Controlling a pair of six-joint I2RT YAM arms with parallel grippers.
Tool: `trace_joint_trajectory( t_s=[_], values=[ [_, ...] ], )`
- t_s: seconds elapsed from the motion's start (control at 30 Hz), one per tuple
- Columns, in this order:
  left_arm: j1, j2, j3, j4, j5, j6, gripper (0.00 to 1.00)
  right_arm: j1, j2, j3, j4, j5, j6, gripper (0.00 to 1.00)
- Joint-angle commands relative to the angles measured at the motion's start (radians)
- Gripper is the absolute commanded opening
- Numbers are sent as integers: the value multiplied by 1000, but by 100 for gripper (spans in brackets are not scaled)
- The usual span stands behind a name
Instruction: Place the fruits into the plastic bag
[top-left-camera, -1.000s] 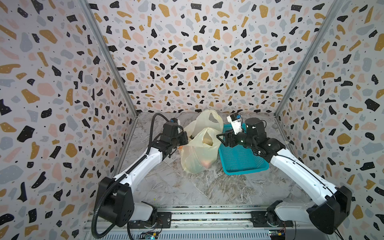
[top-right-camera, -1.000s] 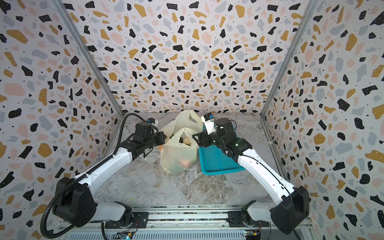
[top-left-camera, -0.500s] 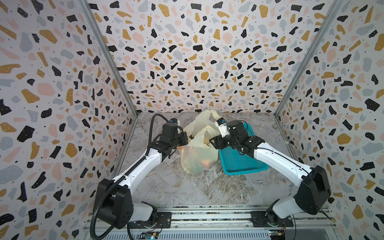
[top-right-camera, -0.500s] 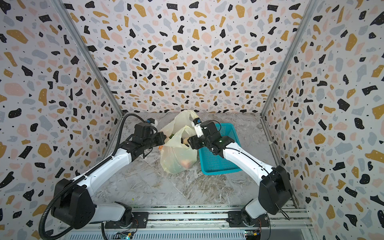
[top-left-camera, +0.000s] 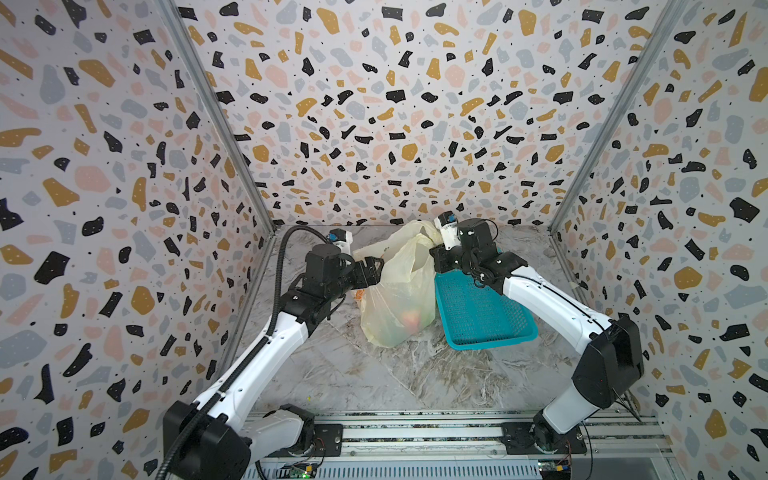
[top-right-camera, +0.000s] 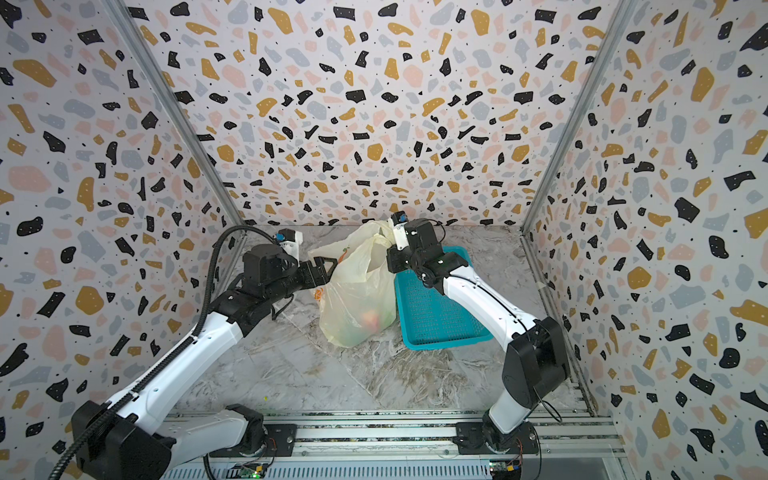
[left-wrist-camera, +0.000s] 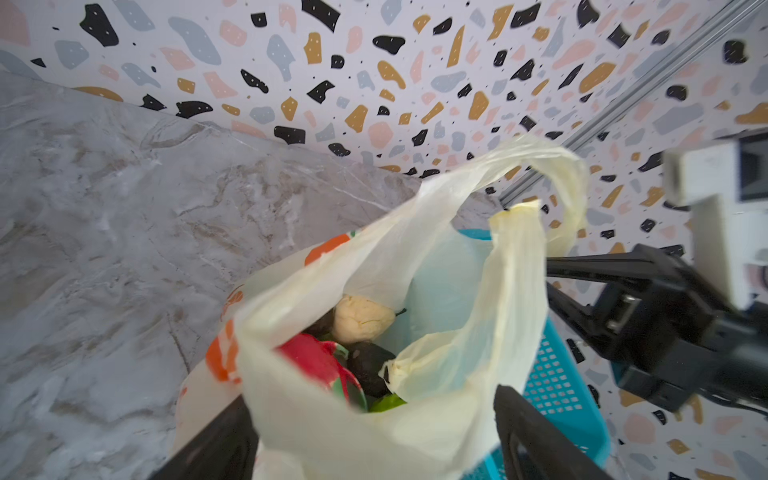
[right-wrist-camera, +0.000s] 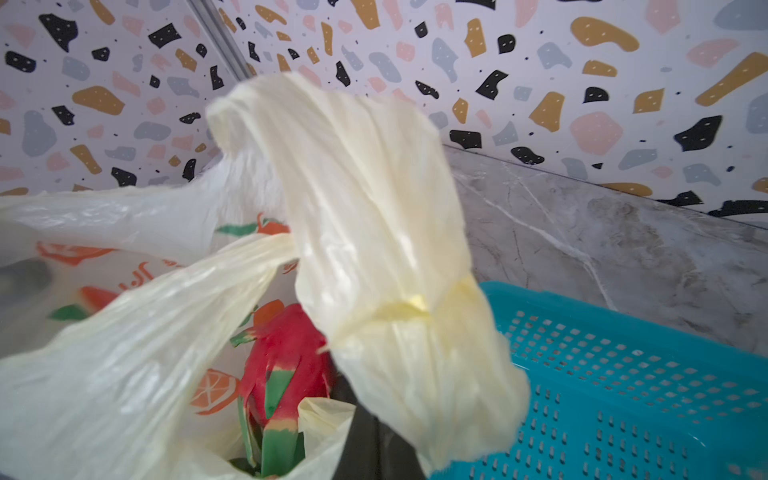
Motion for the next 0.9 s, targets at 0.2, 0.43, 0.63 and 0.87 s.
trace_joint_trajectory(
  t_s=[0.2,0.43,0.63,0.87],
  values=[
    [-1,-110,49,-71,-310,-9,94,-125,94,24,52,-45,99,0],
    [7,-141,-41,-126,-593,6,96,-137,183,31,75,-127,132,0],
    [33,-135,-116,-139,-675,-6,96,-136,96,-35,93,-174,111,5],
    [53,-83,-120,-136,-700,13,97,-136,-119,-224,127,-248,73,62]
  ],
)
